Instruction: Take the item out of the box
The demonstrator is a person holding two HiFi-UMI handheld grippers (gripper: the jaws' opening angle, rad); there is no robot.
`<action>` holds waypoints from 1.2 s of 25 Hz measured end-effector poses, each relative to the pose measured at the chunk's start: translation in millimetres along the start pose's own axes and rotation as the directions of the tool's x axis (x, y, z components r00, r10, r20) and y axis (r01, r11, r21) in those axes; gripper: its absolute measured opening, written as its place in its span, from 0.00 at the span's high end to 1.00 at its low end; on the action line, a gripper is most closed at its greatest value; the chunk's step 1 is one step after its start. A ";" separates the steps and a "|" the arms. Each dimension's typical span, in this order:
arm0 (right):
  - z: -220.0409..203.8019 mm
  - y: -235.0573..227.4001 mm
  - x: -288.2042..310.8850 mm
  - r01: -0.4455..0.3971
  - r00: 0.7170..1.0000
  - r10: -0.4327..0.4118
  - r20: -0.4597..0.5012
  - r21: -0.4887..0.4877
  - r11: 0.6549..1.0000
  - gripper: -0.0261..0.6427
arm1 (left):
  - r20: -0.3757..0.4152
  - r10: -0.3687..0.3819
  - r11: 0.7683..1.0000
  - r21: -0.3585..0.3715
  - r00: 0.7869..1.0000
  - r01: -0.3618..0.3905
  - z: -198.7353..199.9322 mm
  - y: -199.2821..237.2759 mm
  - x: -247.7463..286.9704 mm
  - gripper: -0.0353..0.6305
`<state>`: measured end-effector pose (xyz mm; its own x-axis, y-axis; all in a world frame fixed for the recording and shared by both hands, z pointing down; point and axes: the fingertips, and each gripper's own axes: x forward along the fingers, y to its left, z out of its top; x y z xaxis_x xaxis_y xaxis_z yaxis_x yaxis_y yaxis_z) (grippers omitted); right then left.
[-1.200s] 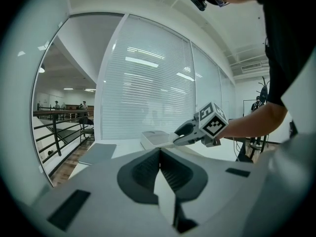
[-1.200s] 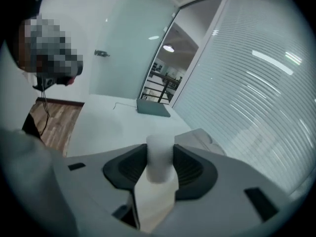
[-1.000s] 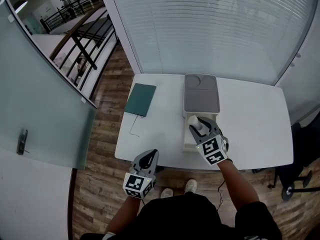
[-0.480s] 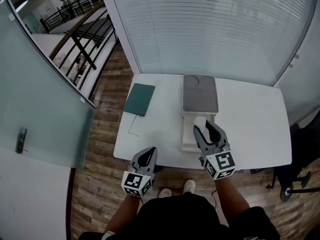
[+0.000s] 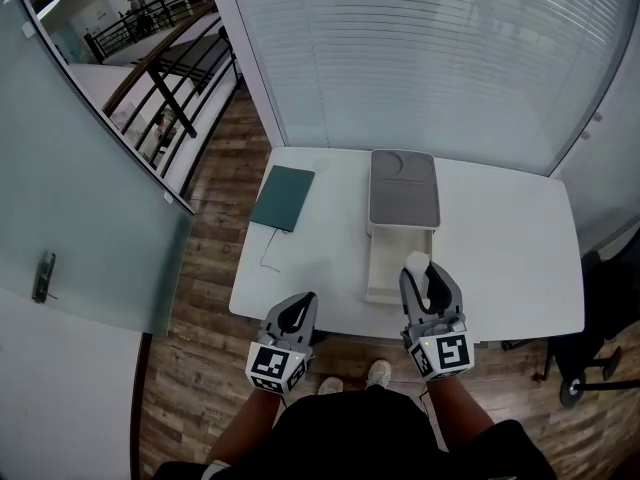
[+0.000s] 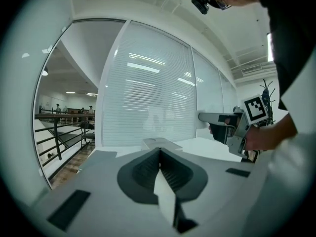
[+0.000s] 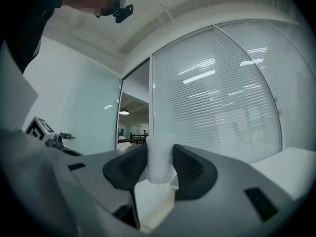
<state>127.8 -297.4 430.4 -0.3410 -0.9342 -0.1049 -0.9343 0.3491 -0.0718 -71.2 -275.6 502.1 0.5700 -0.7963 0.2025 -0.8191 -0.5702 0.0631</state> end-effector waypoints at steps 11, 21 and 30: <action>5.1 15.6 -1.0 -0.040 0.999 0.040 -0.016 -0.027 0.999 0.71 | 0.003 -0.030 0.997 0.066 1.000 0.030 6.4 -12.4 5.7 0.93; 11.4 23.6 -6.2 -0.062 0.998 0.061 -0.020 -0.079 0.995 0.71 | 0.004 -0.020 0.999 0.049 1.000 0.020 4.0 -10.2 0.2 0.93; 12.8 20.9 -13.2 -0.046 0.999 0.045 -0.012 -0.075 0.996 0.71 | -0.005 -0.017 0.999 0.032 1.000 0.017 -0.2 -12.9 -6.7 0.93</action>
<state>114.1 -276.8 417.6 -0.3841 -0.9183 -0.0957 -0.9228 0.3853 0.0072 -64.5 -262.9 500.1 0.5831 -0.7857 0.2066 -0.8069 -0.5896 0.0354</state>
